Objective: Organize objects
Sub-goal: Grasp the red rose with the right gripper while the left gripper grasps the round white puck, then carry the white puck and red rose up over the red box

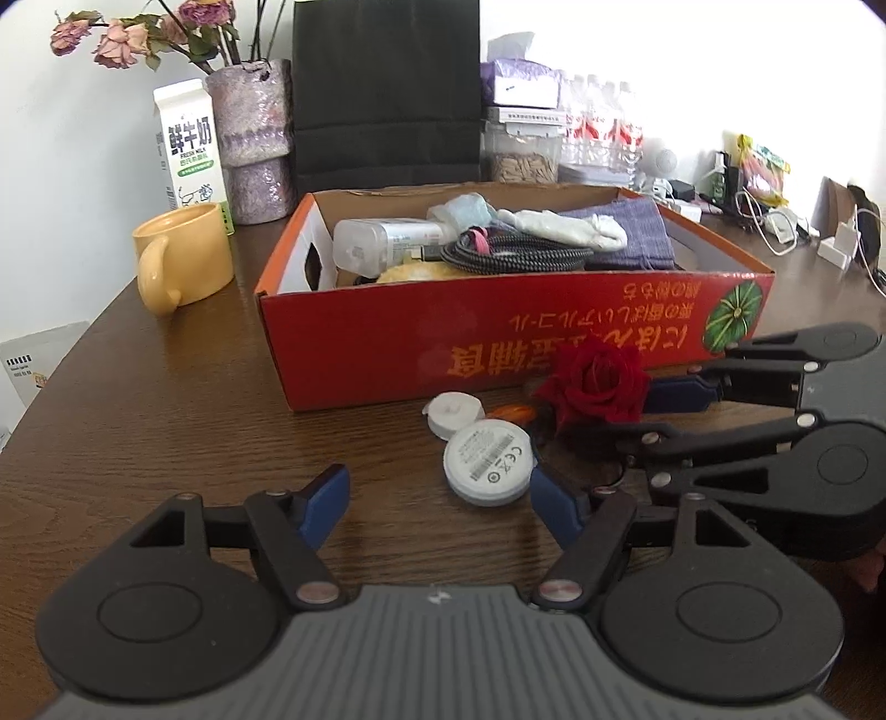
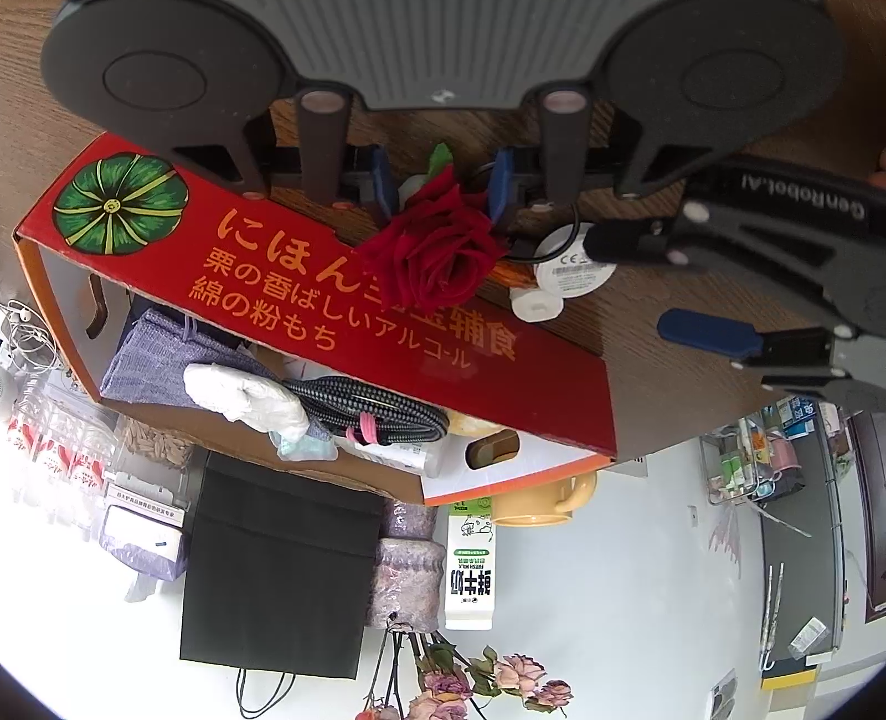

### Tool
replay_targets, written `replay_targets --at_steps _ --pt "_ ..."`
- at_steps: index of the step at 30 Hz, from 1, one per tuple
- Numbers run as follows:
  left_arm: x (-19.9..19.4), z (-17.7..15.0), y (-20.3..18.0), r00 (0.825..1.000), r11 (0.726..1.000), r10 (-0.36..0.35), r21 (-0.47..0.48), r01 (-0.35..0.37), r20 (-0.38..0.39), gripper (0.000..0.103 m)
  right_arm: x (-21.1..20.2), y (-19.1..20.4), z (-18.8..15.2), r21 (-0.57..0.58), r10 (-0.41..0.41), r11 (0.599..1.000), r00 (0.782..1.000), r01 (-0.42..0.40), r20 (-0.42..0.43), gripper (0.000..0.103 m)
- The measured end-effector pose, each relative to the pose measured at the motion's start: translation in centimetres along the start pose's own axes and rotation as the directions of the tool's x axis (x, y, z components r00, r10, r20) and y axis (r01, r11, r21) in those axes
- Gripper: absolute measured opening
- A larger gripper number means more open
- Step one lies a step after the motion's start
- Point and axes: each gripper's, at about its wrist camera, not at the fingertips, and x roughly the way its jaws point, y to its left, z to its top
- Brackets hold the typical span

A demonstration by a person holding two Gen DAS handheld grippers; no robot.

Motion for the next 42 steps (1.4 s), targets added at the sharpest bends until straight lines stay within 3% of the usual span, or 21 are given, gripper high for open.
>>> replay_targets --at_steps 8,18,26,31,42 --pt "1.4 0.9 0.0 1.0 0.999 0.006 0.052 -0.005 -0.003 0.066 0.0 -0.3 -0.1 0.011 0.011 1.0 1.0 -0.011 -0.002 0.03" --pt "1.8 1.3 -0.2 0.997 0.977 -0.072 0.201 0.066 0.022 0.067 0.0 -0.9 -0.1 0.017 0.042 0.999 0.999 -0.042 -0.004 0.03" --pt "3.0 1.4 -1.3 0.99 0.945 -0.143 0.3 0.131 0.019 0.045 0.0 -1.6 -0.2 0.004 0.078 0.997 0.997 -0.078 -0.004 0.03" --pt "3.2 1.4 -1.0 0.986 0.957 -0.168 0.244 0.16 0.011 0.04 0.0 -1.5 -0.2 -0.004 0.072 0.997 0.997 -0.072 -0.003 0.03" --pt "2.2 0.7 -0.5 0.994 0.983 -0.106 0.152 0.099 0.034 0.039 -0.1 -1.2 -0.3 -0.017 0.051 0.999 0.999 -0.051 -0.003 0.027"
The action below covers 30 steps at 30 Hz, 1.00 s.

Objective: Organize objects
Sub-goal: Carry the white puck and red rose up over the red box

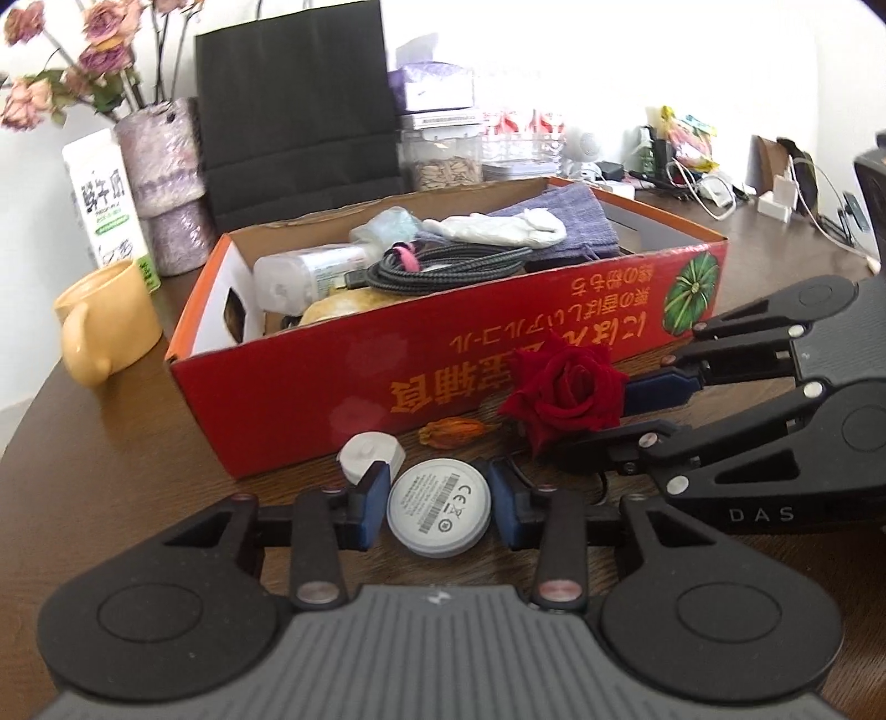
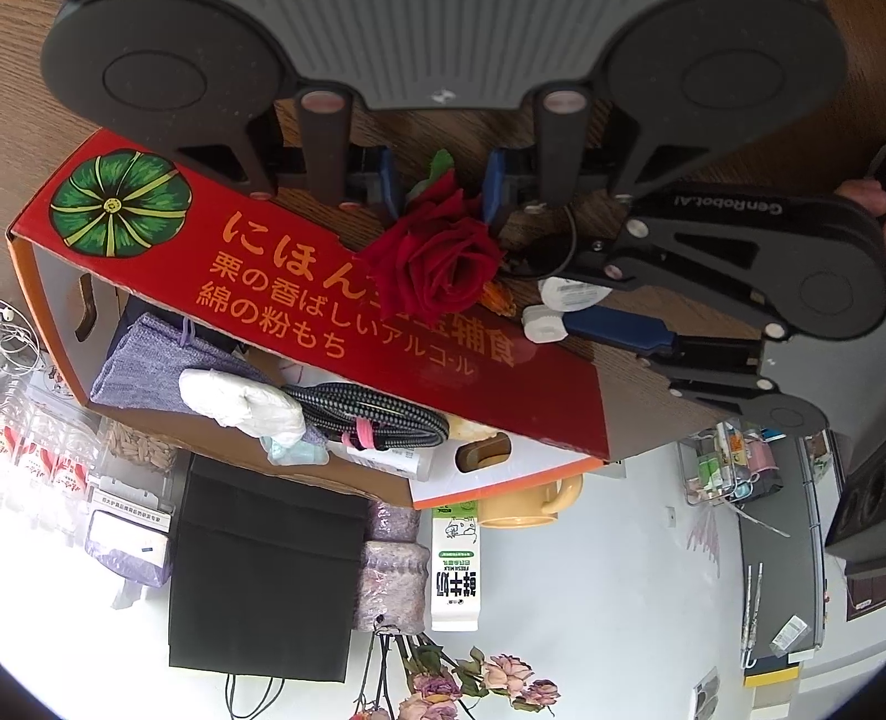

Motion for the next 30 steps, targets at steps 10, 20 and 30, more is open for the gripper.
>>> replay_targets --at_steps 10,20,30 --pt "-1.8 -0.5 0.5 0.999 0.996 0.016 -0.085 -0.013 0.031 0.039 0.0 0.4 0.0 -0.017 -0.021 1.0 1.0 0.021 0.001 0.027" --pt "-1.6 -1.0 -0.2 1.0 0.996 -0.022 -0.091 0.023 0.008 0.039 -1.4 -0.6 0.4 0.098 0.0 0.995 0.994 -0.011 0.11 0.053" --pt "-1.5 -1.1 -1.2 1.0 0.999 -0.029 -0.04 0.029 0.011 0.04 0.9 -0.8 1.0 0.132 0.056 0.99 0.998 -0.055 0.002 0.051"
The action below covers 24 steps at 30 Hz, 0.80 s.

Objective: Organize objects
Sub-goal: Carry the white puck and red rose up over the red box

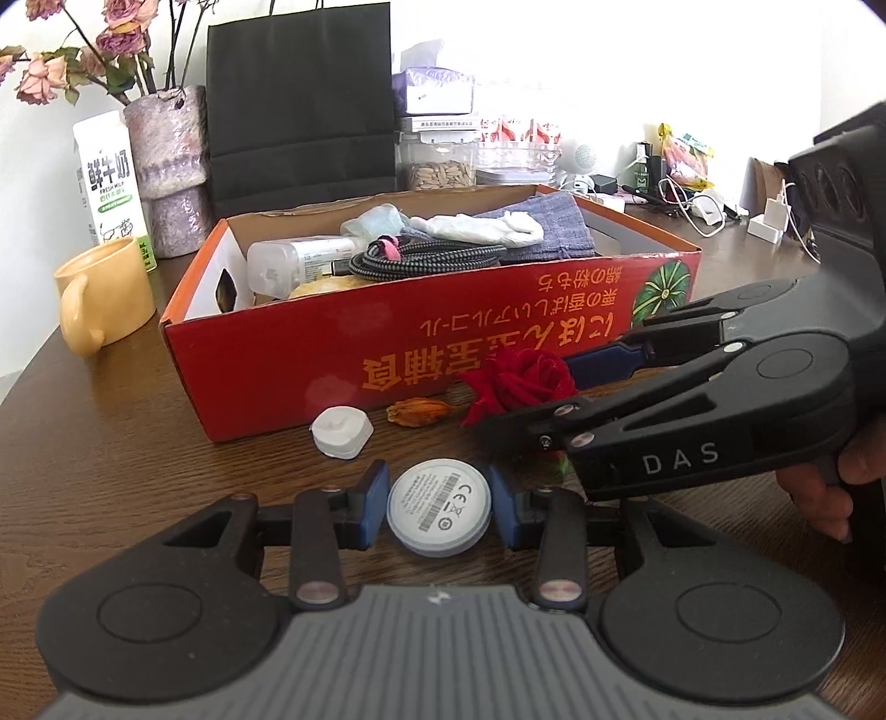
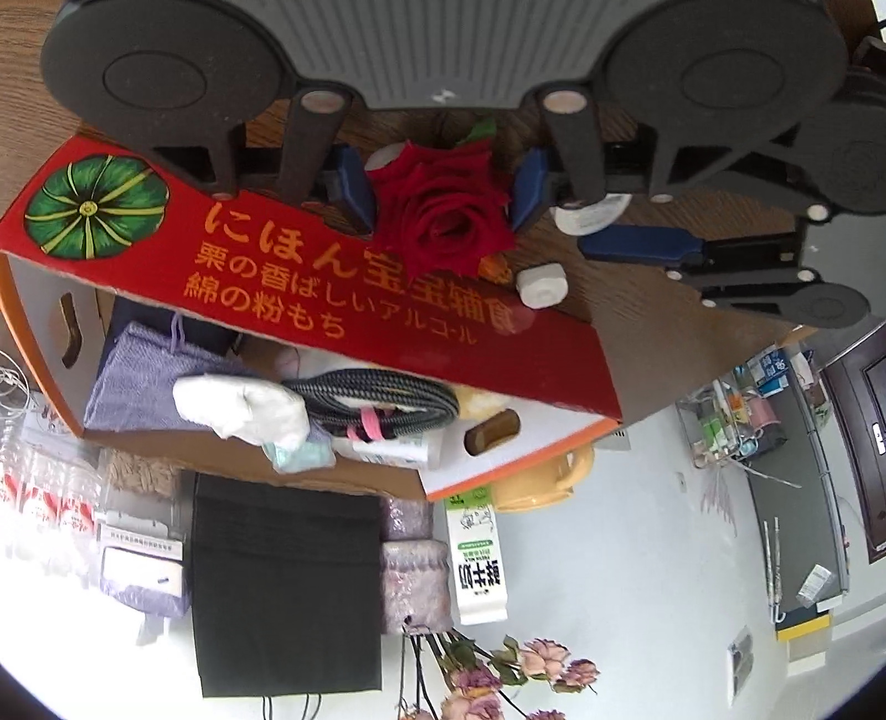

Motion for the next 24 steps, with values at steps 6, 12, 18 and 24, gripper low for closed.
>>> replay_targets --at_steps 6,12,18,24 --pt "-0.3 -0.3 -0.2 1.0 0.999 -0.004 0.042 0.003 0.013 0.04 0.1 0.3 -0.6 -0.026 0.008 1.0 1.0 -0.008 -0.004 0.043" --pt "-1.1 -0.5 1.0 0.999 1.0 0.025 0.009 -0.025 0.026 0.039 0.0 0.5 -0.8 -0.046 0.003 0.999 1.0 -0.003 0.008 0.043" --pt "-2.1 -0.5 2.2 0.995 0.995 0.09 -0.048 -0.088 0.041 0.039 -0.2 0.8 -0.8 -0.057 -0.009 0.998 1.0 0.011 0.025 0.041" --pt "-2.7 -0.1 2.3 0.993 0.991 0.096 -0.095 -0.09 0.062 0.04 -2.4 0.9 -0.6 -0.039 -0.011 0.999 0.99 0.016 0.138 0.038"
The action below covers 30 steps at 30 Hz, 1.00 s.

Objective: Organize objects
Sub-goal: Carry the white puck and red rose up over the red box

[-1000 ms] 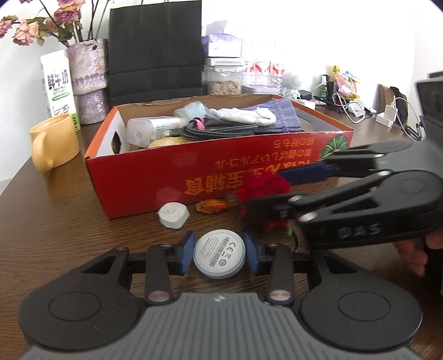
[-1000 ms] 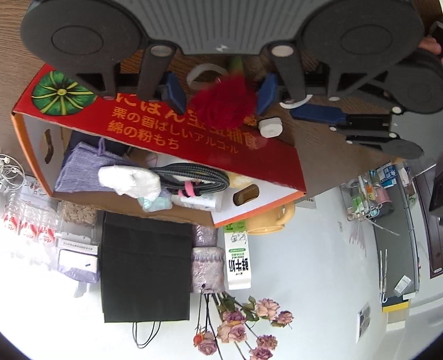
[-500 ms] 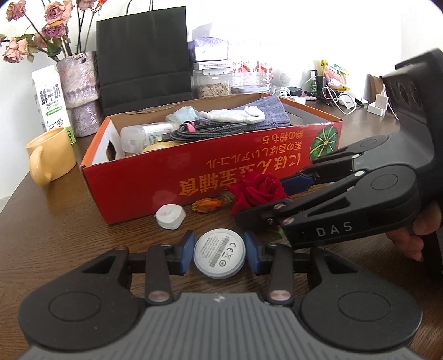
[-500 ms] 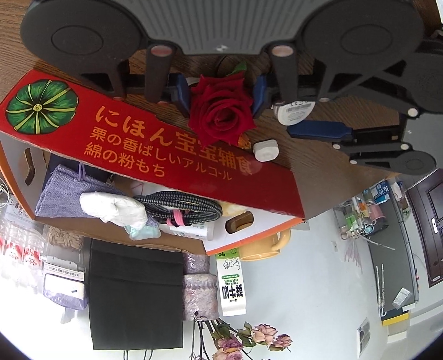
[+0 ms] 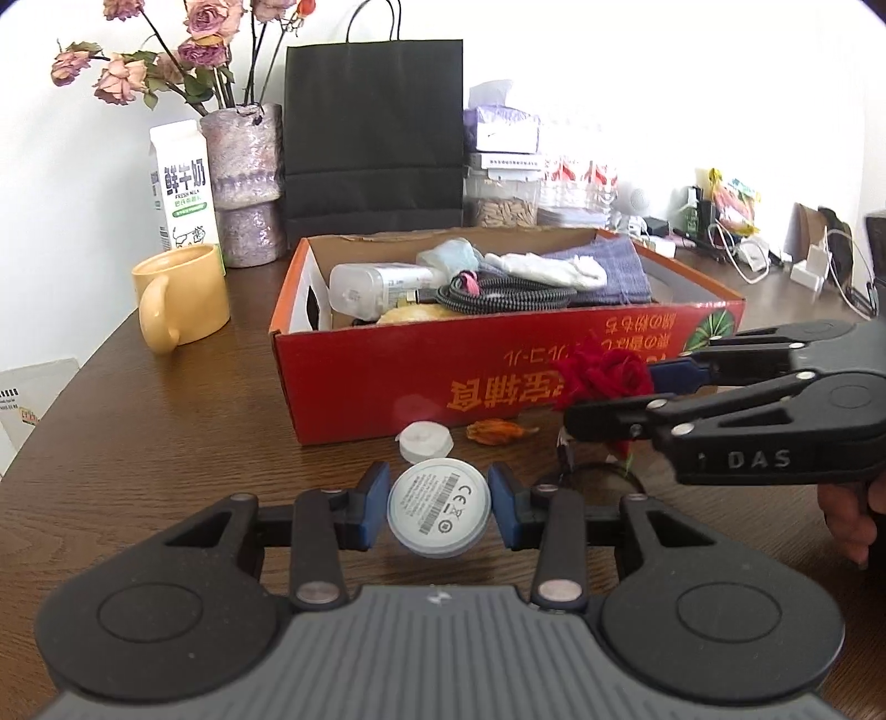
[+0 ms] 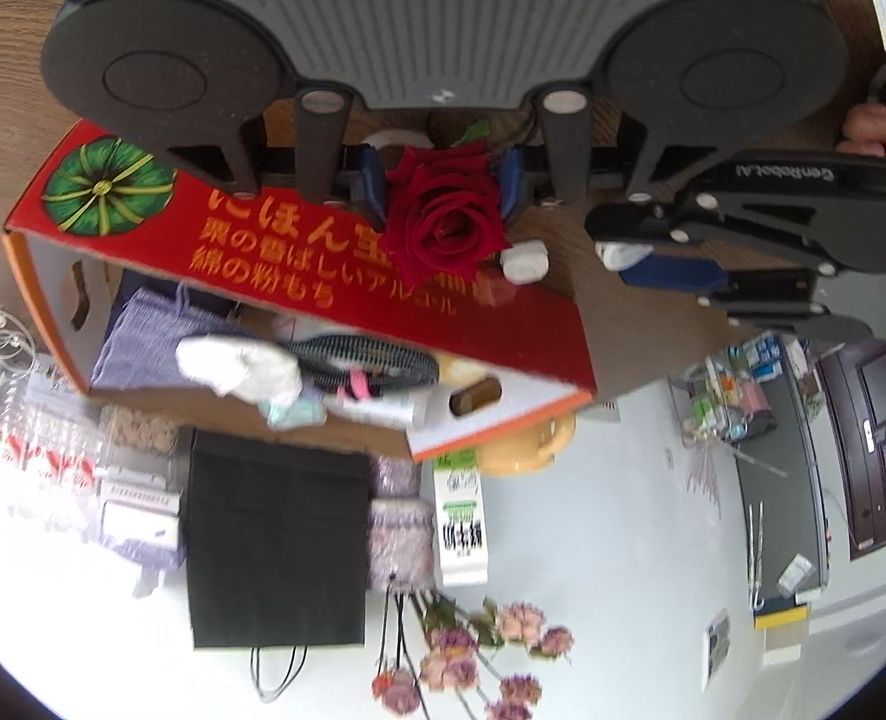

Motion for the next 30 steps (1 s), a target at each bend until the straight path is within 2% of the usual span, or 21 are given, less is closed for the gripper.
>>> replay_targets --at_steps 6,13,21,30 --pt "-0.4 1.0 -0.3 0.999 0.999 0.025 -0.034 -0.024 0.026 0.04 -1.5 -0.5 0.5 0.025 -0.017 1.0 0.999 0.016 0.052 0.038" --pt "-0.9 3.4 -0.9 0.994 0.996 0.061 -0.064 -0.055 0.092 0.04 -3.1 -1.3 1.6 0.049 -0.06 0.997 0.991 0.054 0.116 0.038" --pt "-0.5 7.4 -2.2 0.978 0.993 0.098 -0.088 -0.083 0.182 0.04 -4.2 -2.7 3.8 0.072 -0.151 0.988 0.972 0.14 0.179 0.038" --pt "1.9 11.0 -3.2 0.964 0.985 0.14 -0.127 -0.113 0.227 0.04 -3.2 -4.5 6.5 0.096 -0.231 0.972 0.948 0.214 0.22 0.038"
